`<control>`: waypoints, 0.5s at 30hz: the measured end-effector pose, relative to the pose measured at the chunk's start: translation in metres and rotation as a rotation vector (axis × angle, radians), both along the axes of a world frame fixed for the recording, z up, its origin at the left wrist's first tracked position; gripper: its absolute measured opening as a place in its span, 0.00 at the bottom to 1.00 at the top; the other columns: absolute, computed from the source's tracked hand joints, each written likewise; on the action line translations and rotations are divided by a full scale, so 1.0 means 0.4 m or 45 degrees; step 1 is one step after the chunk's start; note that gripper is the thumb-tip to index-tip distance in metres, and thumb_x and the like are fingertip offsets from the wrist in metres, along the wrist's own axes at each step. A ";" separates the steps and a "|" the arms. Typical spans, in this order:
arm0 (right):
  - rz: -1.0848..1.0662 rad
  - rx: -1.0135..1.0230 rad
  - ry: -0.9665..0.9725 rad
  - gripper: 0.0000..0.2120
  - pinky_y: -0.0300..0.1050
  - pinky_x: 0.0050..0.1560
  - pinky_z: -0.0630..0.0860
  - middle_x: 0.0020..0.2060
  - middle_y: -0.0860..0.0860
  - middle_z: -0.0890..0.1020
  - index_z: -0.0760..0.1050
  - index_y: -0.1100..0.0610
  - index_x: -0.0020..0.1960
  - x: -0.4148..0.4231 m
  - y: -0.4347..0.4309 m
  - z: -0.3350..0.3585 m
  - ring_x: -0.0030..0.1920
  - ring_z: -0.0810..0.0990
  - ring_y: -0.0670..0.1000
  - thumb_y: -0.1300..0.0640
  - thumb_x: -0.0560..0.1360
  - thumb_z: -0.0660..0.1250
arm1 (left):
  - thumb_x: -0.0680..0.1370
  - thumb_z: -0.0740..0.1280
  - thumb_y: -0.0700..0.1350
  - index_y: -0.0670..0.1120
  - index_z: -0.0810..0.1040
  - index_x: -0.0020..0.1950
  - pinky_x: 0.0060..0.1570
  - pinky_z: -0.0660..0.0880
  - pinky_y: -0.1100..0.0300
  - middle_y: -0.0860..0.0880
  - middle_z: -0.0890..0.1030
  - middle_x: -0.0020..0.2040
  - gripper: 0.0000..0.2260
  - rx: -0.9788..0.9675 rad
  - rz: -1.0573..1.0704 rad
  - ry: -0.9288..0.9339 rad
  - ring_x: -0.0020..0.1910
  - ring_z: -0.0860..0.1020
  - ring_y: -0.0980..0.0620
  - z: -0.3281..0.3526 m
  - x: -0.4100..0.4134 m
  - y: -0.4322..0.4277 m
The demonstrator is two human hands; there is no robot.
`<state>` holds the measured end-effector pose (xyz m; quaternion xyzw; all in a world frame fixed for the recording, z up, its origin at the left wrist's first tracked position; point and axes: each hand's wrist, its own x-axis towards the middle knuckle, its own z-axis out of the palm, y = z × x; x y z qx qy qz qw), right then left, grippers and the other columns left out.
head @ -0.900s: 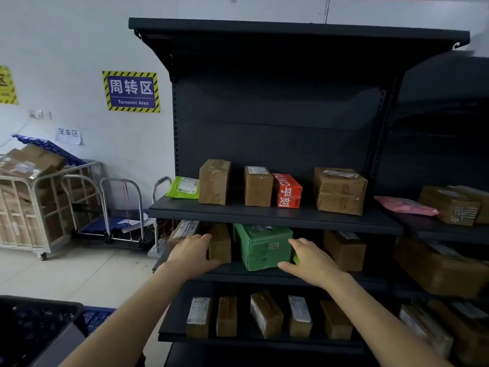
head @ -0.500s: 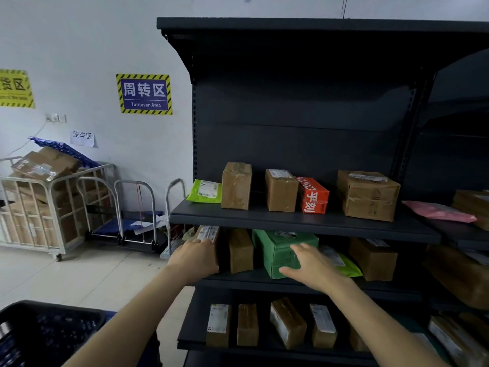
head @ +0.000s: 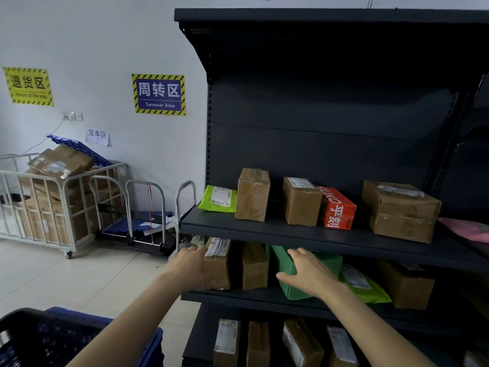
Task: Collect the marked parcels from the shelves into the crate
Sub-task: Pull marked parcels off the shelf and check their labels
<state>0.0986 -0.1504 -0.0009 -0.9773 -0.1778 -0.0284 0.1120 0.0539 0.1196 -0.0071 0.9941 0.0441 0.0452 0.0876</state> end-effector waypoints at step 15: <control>0.156 0.093 -0.055 0.35 0.47 0.66 0.66 0.73 0.52 0.62 0.53 0.57 0.75 0.337 0.032 0.075 0.72 0.62 0.52 0.41 0.76 0.60 | 0.73 0.65 0.55 0.45 0.69 0.66 0.59 0.71 0.54 0.47 0.74 0.63 0.25 -0.023 0.123 -0.117 0.64 0.71 0.47 0.050 0.278 0.013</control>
